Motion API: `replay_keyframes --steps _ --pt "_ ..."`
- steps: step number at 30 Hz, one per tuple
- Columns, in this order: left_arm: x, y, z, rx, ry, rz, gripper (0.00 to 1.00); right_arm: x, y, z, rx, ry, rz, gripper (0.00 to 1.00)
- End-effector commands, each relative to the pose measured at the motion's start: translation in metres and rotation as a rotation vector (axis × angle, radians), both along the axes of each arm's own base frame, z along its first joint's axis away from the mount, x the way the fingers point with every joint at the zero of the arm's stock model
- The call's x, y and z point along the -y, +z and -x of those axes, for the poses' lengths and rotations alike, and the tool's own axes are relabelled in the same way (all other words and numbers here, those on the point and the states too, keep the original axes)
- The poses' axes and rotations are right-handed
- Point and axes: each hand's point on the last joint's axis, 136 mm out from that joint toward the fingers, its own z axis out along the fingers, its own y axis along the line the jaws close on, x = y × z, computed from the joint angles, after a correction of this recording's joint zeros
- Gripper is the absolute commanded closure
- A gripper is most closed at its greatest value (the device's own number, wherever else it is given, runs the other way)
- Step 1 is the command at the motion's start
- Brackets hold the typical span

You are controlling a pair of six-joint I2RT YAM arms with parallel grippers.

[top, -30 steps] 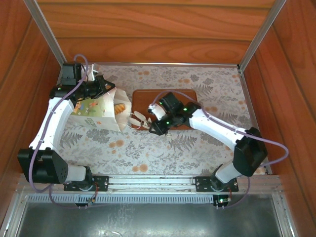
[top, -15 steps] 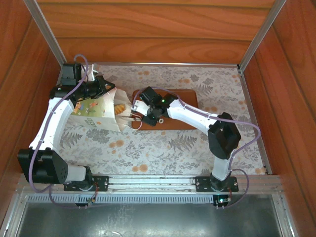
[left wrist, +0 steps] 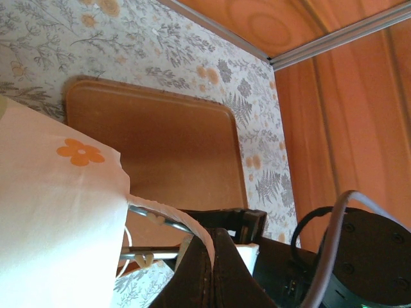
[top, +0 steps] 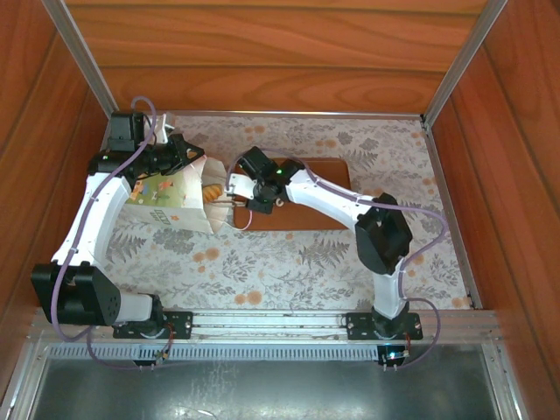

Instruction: Take the fake bread out of the paper bag

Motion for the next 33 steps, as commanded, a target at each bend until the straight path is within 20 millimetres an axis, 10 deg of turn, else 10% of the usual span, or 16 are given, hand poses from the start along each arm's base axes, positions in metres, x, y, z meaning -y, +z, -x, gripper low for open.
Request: replay_keyframes --steps 1,33 --pt "0.005 0.006 0.003 0.022 -0.031 0.014 1.00 -0.009 0.002 0.000 0.019 0.064 0.023 0.48" --pt "0.005 0.014 0.002 0.037 -0.024 0.019 1.00 0.060 0.037 0.067 -0.185 -0.237 -0.007 0.73"
